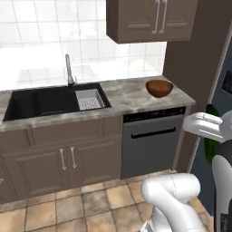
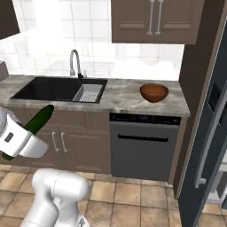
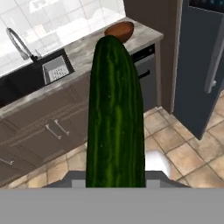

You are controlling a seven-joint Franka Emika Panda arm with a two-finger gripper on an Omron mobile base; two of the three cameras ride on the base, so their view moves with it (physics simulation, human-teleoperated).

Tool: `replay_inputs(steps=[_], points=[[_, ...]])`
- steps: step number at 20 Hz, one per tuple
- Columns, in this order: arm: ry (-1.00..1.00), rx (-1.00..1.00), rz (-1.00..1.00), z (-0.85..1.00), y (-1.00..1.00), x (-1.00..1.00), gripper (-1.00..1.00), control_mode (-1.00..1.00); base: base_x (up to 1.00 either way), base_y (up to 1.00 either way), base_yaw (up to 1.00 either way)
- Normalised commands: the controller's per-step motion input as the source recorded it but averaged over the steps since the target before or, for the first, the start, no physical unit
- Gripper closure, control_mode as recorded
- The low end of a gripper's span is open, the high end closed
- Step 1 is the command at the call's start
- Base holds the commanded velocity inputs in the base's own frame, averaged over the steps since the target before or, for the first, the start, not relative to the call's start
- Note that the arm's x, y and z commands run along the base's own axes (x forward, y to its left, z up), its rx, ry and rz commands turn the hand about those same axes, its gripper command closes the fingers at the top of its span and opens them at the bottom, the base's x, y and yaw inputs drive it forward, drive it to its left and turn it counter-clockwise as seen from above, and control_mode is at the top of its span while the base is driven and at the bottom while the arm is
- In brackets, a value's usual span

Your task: Take the garlic, mushroom, and cucumber from the freezer and place them in the bowl on the counter.

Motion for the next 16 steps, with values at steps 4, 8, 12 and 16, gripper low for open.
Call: replay_inputs(steps=[4,8,12,16], points=[[0.0,0.0,0.0,0.0,0.0,0.0,1.0,1.0,0.57,0.06,-0.37],[0.0,0.0,0.0,0.0,0.0,0.0,1.0,1.0,0.94,-0.32,-0.19],[0.0,0.0,0.0,0.0,0.0,0.0,1.0,1.0,1.0,0.0,-0.14],[0.0,0.0,0.0,0.0,0.0,0.0,1.0,1.0,1.0,0.18,-0.18]])
